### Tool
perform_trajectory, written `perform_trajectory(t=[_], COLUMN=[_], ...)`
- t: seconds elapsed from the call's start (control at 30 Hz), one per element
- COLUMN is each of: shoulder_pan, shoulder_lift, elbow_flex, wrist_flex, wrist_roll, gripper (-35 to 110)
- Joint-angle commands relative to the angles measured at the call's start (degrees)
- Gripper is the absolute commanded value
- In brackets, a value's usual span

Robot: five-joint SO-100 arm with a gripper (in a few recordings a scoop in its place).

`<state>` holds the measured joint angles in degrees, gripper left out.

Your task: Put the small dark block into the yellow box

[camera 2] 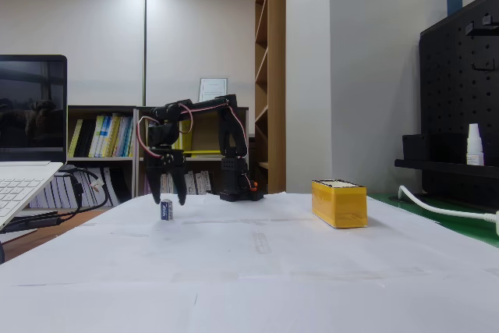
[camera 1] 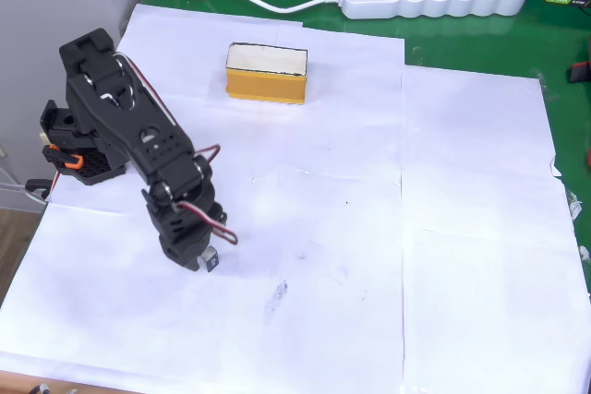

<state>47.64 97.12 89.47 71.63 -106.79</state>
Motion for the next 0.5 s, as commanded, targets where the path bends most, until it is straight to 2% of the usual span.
perform_trajectory(t=[0.0,0.47], shoulder_pan=[0.4,-0.8], shoulder_lift=[-0.4,0.7], elbow_flex=[0.3,-0.2], wrist_flex=[-0.2,-1.6], wrist_roll=[-0.4,-0.4], gripper=[21,15])
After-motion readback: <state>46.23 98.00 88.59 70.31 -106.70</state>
